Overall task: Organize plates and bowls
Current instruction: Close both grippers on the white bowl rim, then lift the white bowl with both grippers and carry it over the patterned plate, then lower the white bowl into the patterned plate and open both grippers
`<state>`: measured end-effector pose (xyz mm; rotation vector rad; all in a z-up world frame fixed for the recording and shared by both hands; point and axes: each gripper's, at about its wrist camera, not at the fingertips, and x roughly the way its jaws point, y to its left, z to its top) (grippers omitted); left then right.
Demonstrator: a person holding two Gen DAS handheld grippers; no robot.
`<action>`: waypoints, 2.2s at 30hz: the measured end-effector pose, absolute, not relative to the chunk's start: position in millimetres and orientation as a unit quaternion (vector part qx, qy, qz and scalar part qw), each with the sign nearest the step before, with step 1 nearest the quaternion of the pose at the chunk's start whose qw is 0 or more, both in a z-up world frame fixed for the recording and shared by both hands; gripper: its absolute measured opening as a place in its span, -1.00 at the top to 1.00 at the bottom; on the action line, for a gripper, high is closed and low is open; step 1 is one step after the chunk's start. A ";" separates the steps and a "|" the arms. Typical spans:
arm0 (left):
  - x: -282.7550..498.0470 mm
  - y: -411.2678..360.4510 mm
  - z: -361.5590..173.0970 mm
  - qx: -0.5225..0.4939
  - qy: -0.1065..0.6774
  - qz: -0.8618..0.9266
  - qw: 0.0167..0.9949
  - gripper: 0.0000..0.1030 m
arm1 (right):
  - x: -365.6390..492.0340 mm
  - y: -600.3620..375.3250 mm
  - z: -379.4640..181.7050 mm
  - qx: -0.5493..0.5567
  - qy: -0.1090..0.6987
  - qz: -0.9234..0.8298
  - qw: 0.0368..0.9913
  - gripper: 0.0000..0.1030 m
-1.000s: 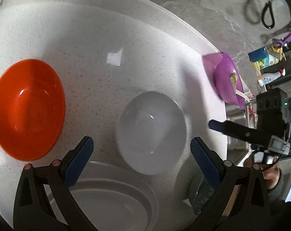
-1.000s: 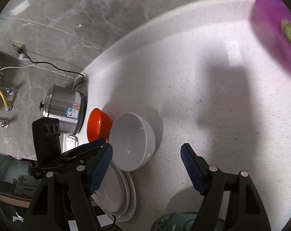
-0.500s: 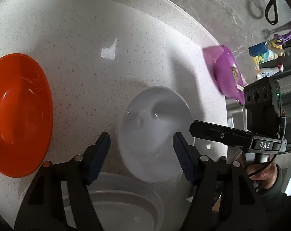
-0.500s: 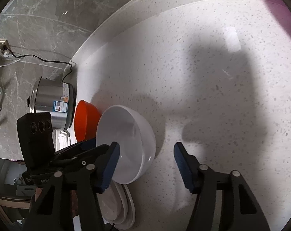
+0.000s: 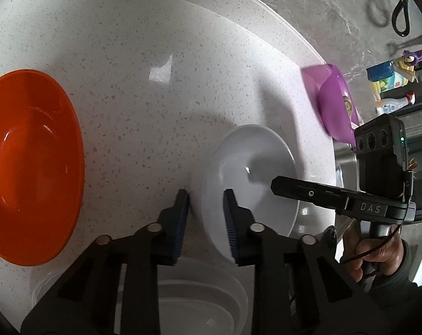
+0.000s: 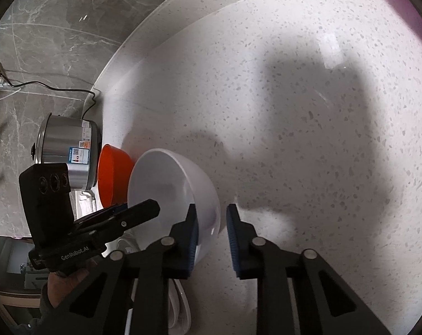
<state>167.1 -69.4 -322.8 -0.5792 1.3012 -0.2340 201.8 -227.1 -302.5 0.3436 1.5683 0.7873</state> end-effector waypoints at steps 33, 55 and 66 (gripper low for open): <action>127.9 -171.8 -251.8 -0.243 0.583 -0.195 0.751 0.59 | 154.7 -318.5 -230.0 0.199 0.647 0.307 0.669 0.67; 57.8 -305.5 -285.8 -0.180 0.635 -0.239 0.712 0.59 | 79.8 -423.0 -247.3 0.229 0.664 0.242 0.669 0.67; 66.4 -309.0 -318.8 -0.162 0.650 -0.214 0.711 0.59 | 79.9 -408.0 -265.8 0.181 0.675 0.245 0.672 0.69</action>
